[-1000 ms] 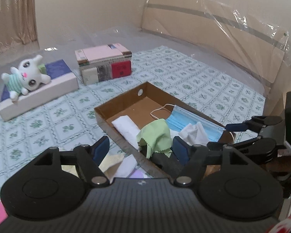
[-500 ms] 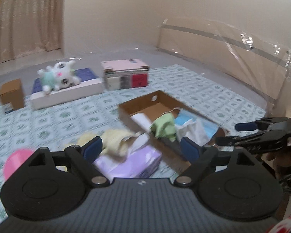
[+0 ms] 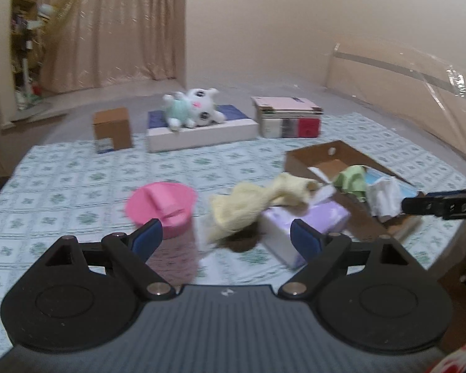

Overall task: Organize soft objects
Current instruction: 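Withdraw both grippers from the box toward the yellow towel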

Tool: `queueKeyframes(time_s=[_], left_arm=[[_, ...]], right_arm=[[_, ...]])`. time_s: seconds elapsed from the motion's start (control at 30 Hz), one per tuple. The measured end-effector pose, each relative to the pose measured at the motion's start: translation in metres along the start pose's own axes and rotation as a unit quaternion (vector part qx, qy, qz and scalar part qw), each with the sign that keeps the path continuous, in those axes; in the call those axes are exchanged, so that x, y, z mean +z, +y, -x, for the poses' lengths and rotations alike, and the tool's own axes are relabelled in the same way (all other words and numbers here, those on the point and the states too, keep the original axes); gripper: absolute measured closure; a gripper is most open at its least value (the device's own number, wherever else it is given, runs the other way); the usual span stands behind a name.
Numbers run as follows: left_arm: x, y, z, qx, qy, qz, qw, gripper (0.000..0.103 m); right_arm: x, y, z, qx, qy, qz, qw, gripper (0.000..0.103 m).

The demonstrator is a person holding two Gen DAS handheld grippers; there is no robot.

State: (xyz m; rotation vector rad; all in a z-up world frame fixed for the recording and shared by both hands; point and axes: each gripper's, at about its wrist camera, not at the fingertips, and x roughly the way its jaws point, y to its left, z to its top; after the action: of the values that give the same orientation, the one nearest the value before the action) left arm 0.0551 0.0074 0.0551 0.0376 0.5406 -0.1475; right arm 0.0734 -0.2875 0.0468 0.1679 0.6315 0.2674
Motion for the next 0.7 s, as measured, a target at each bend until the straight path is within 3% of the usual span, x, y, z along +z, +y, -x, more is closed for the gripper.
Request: queueKeyframes(time_s=[0.17, 0.4, 0.7], left_arm=[[-0.013, 0.028, 0.01, 0.021, 0.013, 0.012, 0.9996, 0.015], [-0.028, 0.052, 0.022, 0.035, 0.028, 0.021, 0.9988, 0.015], [-0.031, 0.06, 0.015, 0.027, 0.033, 0.035, 0.9985, 0.015]], right_arm=[[-0.005, 0.016, 0.0, 0.042, -0.001, 0.008, 0.999, 0.019], [-0.011, 0.029, -0.008, 0.037, 0.018, 0.025, 0.999, 0.019], [-0.002, 0.038, -0.033, 0.032, 0.038, 0.067, 0.996, 0.019]])
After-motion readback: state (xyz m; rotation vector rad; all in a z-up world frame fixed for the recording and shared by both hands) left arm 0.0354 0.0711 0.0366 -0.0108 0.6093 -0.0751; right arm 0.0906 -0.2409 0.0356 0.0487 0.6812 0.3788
